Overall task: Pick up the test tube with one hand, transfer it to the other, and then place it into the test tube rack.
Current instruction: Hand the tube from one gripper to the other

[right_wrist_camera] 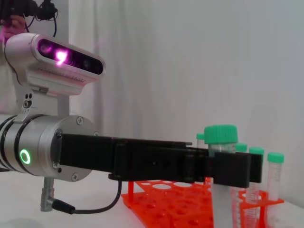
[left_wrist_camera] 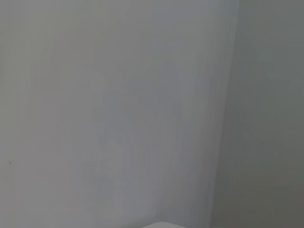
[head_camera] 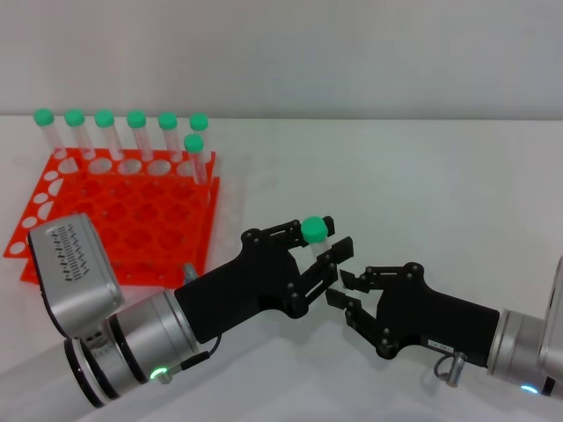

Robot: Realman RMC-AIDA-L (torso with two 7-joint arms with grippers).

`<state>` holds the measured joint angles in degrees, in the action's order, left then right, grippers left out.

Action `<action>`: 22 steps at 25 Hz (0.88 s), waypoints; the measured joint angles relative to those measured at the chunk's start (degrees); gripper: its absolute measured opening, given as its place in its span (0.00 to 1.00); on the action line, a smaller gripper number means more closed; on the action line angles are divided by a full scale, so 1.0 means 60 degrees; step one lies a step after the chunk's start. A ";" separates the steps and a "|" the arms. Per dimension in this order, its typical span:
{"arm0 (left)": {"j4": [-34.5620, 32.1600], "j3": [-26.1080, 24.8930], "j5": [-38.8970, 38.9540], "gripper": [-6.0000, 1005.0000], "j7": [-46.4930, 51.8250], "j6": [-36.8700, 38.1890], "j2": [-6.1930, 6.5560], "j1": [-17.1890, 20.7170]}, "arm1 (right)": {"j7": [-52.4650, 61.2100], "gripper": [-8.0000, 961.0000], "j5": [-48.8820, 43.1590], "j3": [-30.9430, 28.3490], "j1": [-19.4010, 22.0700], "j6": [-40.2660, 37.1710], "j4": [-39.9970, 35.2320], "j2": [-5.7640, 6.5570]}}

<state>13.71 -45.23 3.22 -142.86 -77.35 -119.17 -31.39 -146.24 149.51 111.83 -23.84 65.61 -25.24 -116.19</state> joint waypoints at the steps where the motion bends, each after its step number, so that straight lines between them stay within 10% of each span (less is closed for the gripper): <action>1: 0.0000 -0.0001 -0.0001 0.44 -0.0004 0.0001 -0.0001 0.0004 | 0.0000 0.29 0.0000 -0.0008 0.0005 0.0006 0.0019 0.0000; 11: 0.0064 -0.0034 0.0093 0.20 -0.0012 -0.0047 -0.0001 0.0084 | 0.0080 0.30 0.0001 -0.0196 0.0003 -0.0009 0.0092 0.0006; 22: 0.0147 -0.0067 0.0431 0.22 -0.0020 -0.0170 -0.0001 0.0212 | 0.0322 0.35 -0.0002 -0.0385 0.0205 -0.0025 0.0132 0.0047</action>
<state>14.59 -45.63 5.80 -142.98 -78.37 -119.18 -30.12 -144.31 149.49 109.52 -22.61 65.46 -24.45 -115.91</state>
